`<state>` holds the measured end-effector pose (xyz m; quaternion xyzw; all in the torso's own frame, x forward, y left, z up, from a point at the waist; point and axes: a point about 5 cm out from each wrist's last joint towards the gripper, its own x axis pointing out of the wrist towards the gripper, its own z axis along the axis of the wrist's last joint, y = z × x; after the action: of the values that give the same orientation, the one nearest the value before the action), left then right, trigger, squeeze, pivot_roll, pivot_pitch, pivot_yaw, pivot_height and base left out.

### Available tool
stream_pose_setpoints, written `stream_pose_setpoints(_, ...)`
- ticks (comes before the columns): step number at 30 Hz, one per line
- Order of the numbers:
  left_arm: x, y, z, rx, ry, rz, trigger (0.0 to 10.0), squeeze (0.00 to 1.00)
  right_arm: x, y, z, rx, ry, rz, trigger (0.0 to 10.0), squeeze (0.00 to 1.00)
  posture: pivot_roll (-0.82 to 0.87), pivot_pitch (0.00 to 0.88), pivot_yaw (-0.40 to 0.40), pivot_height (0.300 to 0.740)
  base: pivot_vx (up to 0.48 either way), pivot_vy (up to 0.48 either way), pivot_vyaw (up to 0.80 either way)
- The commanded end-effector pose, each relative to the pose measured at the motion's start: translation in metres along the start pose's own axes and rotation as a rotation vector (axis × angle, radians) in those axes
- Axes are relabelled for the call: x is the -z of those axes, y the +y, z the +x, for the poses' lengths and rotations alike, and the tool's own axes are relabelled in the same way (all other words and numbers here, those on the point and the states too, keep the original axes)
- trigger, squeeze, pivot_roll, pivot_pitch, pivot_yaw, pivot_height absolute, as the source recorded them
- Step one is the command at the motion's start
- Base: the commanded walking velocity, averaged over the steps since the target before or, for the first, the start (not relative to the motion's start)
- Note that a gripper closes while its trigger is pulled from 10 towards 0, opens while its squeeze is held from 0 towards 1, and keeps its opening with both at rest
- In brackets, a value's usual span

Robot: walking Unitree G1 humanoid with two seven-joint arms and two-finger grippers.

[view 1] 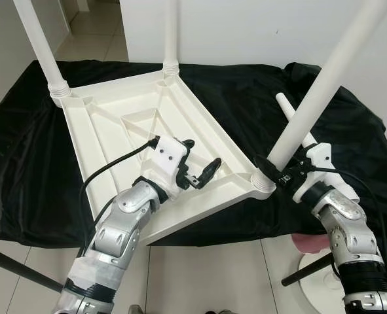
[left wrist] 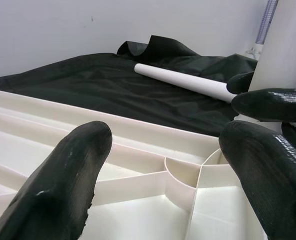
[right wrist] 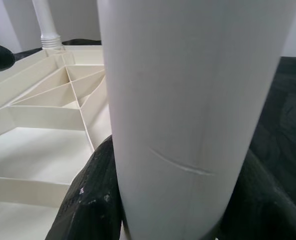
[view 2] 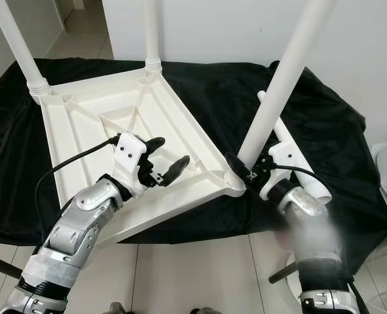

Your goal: Building children table

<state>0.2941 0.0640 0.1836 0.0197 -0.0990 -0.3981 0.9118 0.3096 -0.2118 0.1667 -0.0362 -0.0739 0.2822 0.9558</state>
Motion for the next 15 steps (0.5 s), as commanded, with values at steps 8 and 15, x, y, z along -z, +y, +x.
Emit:
stream_pose_setpoints(8, 0.001, 0.001, 0.001, -0.012, 0.017, 0.009, 10.0, 0.0, 0.006, -0.008, -0.001, 0.019, 0.028, 0.03, 10.0, 0.0, -0.02, 0.066, -0.013, 0.74, 0.0, 0.0, 0.0)
stream_pose_setpoints(15, 0.001, 0.002, 0.0, -0.014, 0.018, 0.01, 10.0, 0.0, 0.008, 0.0, 0.008, 0.113, 0.022, 0.089, 10.0, 0.0, -0.01, 0.064, -0.023, 0.74, 0.0, 0.0, 0.0)
